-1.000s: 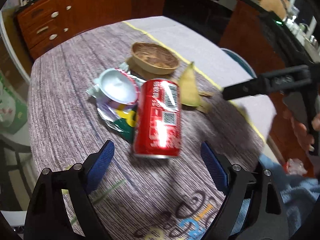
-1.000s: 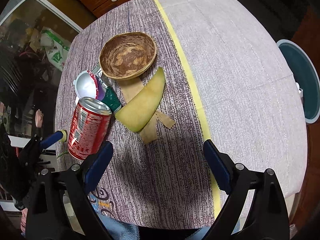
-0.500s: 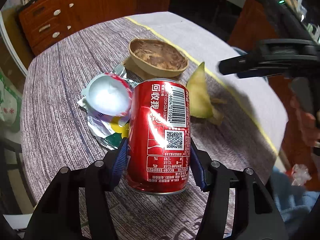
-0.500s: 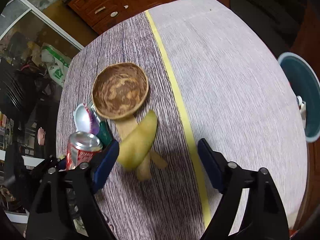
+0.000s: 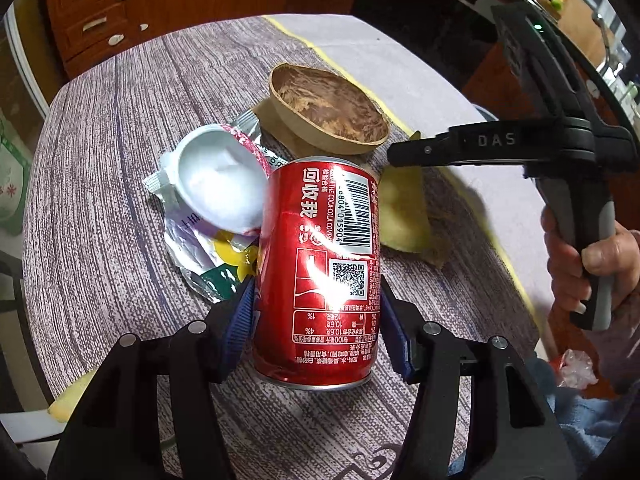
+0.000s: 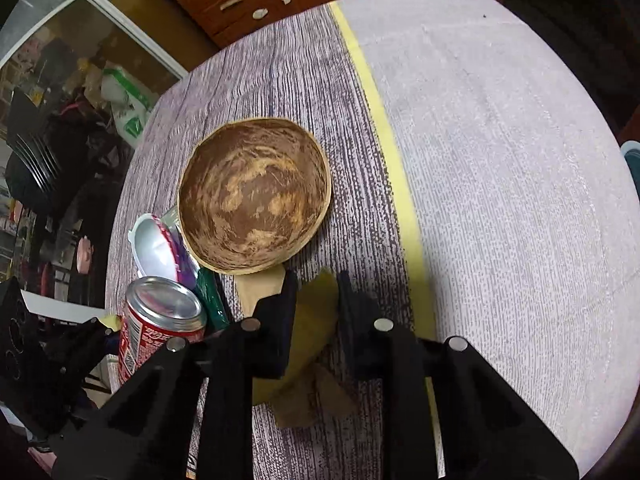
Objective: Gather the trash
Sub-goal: 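Grasp the red Coca-Cola can with the left tool while the right tool grasps the melon rind, then carry the can in the left tool while the right tool carries the melon rind to the bin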
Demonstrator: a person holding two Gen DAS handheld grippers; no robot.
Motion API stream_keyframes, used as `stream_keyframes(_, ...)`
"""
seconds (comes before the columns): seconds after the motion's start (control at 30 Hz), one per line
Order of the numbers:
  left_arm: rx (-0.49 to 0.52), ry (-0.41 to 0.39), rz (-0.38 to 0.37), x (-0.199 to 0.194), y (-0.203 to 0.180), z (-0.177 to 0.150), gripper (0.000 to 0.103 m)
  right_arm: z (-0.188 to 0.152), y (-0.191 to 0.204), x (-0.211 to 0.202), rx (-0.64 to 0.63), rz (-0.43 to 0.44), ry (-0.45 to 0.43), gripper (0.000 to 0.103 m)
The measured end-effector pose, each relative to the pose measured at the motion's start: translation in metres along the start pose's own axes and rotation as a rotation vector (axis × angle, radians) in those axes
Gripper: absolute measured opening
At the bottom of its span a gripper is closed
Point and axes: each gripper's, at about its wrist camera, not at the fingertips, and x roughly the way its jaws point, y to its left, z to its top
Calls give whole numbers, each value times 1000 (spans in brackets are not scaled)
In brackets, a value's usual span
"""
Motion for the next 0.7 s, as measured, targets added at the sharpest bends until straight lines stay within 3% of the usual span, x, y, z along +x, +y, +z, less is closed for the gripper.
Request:
stream_keyframes(0.1, -7, -17, 30, -5, -6, 0, 59, -1, -2, -13, 23, 34, -6, 11)
stream_keyframes(0.33, -29, -50, 90, -21, -18, 4, 58, -4, -5, -62, 19, 15, -93, 11)
stream_keyframes(0.7, 62, -95, 71, -37, -78, 22, 58, -19, -55, -133, 98, -37, -231, 11)
